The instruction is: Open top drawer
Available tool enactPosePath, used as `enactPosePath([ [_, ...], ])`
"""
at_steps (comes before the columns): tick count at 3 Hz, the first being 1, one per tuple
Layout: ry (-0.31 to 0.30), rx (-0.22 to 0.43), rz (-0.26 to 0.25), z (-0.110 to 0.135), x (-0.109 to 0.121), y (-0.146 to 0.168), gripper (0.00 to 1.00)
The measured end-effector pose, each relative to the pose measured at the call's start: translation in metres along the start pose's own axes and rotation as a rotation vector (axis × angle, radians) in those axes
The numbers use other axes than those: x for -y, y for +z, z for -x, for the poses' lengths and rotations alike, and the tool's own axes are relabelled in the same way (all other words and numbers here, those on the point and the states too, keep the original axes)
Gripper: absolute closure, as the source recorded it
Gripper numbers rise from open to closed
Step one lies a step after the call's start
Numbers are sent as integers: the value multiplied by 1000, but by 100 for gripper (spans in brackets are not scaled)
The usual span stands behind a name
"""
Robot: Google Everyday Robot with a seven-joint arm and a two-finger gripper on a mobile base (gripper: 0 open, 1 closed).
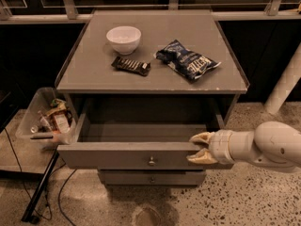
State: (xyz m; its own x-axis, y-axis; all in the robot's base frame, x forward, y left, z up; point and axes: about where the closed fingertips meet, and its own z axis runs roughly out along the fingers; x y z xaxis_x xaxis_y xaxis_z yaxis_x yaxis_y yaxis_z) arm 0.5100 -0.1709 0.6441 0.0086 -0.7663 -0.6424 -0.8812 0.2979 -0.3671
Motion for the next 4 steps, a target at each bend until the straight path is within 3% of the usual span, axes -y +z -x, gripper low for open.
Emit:
enactPosePath([
  [2,0,0,0,0,0,0,35],
  [3,0,0,0,0,0,0,38],
  [4,-28,-7,5,-1,-18,-12,61],
])
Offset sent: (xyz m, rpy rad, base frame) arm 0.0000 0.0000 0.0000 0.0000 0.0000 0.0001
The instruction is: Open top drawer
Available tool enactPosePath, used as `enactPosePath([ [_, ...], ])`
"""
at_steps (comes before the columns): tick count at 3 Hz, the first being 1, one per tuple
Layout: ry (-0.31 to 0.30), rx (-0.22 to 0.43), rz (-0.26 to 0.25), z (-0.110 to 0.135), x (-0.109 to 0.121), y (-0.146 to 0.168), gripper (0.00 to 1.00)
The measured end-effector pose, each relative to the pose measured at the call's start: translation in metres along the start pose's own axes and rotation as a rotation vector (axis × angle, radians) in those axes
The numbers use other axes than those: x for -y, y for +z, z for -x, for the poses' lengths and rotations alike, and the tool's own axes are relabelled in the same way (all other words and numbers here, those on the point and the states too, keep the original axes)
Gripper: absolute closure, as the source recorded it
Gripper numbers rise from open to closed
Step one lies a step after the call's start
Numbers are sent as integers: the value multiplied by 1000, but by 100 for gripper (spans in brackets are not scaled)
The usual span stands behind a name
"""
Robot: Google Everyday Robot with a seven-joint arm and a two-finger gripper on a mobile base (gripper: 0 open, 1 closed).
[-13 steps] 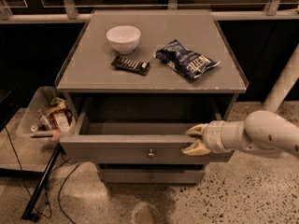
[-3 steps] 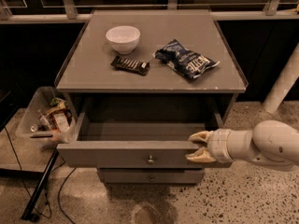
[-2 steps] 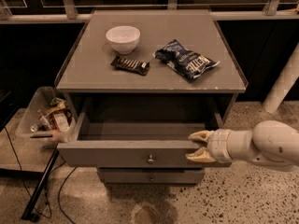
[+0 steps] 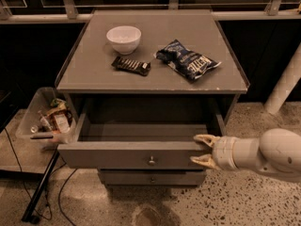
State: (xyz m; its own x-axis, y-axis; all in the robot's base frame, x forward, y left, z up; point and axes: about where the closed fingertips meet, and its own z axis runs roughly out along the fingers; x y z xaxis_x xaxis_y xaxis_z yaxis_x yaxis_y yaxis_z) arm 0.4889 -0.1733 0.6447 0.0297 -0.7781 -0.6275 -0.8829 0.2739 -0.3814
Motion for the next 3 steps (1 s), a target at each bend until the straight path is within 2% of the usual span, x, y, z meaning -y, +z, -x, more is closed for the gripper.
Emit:
enactPosePath([
  [1,-29,-6,7,-2,-28,-13,84],
  [2,-29,-6,7,0,-27,-16,100],
  [3,-21,-9,3,-7,-41,-24,100],
])
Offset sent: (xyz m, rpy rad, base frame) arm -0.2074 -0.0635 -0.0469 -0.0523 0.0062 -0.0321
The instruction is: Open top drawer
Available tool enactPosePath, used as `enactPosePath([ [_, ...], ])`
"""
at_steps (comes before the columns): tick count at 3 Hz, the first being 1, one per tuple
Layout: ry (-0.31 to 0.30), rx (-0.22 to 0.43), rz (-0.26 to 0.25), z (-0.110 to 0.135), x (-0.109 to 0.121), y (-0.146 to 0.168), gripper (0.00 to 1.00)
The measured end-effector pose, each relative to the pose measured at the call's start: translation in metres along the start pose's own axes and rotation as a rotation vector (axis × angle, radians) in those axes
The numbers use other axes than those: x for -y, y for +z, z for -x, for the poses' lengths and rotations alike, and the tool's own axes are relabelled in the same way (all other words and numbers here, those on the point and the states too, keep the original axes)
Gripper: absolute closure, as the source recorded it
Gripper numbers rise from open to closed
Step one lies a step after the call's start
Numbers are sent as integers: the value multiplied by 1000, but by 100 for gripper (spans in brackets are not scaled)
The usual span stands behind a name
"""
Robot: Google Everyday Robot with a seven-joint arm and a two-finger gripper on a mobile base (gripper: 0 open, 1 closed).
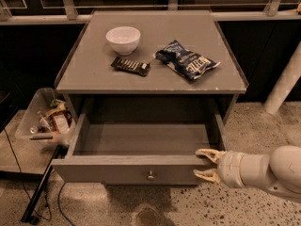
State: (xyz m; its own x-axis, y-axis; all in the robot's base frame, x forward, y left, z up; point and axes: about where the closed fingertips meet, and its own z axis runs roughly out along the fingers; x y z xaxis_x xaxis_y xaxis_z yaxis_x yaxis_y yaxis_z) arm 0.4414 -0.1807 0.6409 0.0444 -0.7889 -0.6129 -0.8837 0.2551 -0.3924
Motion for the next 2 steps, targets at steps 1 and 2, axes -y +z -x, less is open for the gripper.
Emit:
enactPosePath([
  [1,0,0,0,0,0,0,82],
  [2,0,0,0,0,0,0,59],
])
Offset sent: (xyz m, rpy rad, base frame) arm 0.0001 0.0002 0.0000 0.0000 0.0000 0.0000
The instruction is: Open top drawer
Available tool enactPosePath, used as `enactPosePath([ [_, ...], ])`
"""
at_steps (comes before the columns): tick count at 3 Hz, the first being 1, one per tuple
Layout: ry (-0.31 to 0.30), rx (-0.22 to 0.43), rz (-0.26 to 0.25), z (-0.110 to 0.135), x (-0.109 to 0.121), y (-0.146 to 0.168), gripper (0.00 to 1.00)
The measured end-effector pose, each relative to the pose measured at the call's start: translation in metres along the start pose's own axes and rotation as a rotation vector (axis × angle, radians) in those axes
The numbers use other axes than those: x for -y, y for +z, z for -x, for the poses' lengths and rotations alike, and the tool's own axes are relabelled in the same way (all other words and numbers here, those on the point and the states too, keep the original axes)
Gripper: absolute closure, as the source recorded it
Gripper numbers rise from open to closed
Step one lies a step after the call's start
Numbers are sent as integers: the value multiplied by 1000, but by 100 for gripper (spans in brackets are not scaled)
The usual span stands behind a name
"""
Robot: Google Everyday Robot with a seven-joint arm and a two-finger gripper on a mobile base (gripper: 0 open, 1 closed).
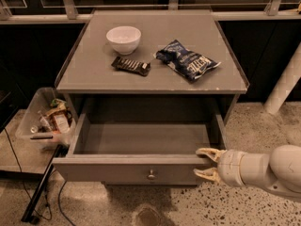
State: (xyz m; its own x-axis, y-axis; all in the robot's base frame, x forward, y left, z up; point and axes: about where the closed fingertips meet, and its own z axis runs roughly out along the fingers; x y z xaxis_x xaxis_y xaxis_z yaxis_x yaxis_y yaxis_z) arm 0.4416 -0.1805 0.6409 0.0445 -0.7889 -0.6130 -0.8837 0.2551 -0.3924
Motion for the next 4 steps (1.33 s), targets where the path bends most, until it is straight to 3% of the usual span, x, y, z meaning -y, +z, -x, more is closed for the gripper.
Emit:
enactPosePath([
  [1,0,0,0,0,0,0,36],
  [2,0,0,0,0,0,0,37],
  [4,10,-1,4,-4,-6,-3,83],
])
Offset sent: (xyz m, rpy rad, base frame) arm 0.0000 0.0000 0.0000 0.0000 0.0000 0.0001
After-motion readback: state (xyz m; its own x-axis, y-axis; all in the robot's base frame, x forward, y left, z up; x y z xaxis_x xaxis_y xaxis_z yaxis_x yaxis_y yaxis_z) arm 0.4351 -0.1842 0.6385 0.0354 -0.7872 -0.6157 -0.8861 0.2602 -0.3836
